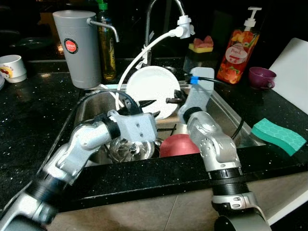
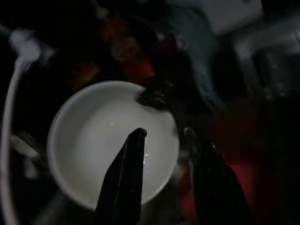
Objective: Kitchen organization
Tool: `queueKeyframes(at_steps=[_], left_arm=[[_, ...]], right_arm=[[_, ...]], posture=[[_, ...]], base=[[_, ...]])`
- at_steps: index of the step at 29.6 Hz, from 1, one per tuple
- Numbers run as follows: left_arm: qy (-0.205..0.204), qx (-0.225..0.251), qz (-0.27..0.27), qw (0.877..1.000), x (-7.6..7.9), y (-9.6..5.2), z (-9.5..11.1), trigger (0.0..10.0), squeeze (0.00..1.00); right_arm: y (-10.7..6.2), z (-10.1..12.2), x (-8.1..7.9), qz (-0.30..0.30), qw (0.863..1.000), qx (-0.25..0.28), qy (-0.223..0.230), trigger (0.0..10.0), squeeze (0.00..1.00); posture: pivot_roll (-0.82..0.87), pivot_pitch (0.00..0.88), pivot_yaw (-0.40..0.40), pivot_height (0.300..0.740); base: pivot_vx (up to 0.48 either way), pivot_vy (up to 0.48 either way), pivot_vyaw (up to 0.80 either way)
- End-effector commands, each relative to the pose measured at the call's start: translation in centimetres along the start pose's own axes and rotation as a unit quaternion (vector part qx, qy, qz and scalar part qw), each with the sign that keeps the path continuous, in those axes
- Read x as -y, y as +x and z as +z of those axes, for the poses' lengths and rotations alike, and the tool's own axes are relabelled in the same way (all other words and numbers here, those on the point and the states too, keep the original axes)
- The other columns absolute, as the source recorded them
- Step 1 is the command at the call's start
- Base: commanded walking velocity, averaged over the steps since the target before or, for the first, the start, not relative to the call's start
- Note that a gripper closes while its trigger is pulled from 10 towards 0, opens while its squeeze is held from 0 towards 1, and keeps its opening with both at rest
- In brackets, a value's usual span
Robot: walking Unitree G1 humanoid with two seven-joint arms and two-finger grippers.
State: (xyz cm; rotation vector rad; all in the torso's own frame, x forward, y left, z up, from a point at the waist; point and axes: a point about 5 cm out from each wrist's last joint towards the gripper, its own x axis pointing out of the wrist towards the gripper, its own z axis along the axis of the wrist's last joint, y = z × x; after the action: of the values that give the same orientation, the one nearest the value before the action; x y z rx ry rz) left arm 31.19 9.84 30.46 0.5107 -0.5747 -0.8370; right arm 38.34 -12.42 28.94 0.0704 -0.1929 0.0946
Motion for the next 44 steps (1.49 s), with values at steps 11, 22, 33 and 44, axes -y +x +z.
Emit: queueKeyframes(at_steps=[11, 22, 33, 44], left_arm=[[-0.36, -0.179, 0.066, 0.913, -1.0, -1.6, -3.8, 10.0, 0.0], [-0.408, -0.216, 0.106, 0.881, -1.7, -2.1, -3.3, 10.0, 0.0], [-0.365, -0.206, 0.186, 0.889, -3.6, -3.1, -3.2, 10.0, 0.0], [-0.275, -0.199, 0.348, 0.874, -6.3, -6.3, -3.8, 10.0, 0.0]], right_arm=[[0.4, -3.6, 2.1, -0.012, 0.995, -0.055, -0.081, 10.0, 0.4], [0.1, -2.8, 1.0, 0.029, 0.998, 0.0, -0.061, 10.0, 0.0], [-2.8, 4.3, -1.0, 0.121, 0.967, 0.161, 0.157, 10.0, 0.0], [-6.3, 5.7, -1.8, 0.192, 0.912, 0.193, 0.308, 10.0, 0.0]], posture=[[0.08, 0.162, -0.045, 0.74], [0.08, 0.171, -0.039, 0.74], [0.06, 0.175, -0.032, 0.74], [0.06, 0.18, -0.025, 0.74]], base=[[0.0, 0.0, 0.0], [0.0, 0.0, 0.0], [0.0, 0.0, 0.0], [0.0, 0.0, 0.0]])
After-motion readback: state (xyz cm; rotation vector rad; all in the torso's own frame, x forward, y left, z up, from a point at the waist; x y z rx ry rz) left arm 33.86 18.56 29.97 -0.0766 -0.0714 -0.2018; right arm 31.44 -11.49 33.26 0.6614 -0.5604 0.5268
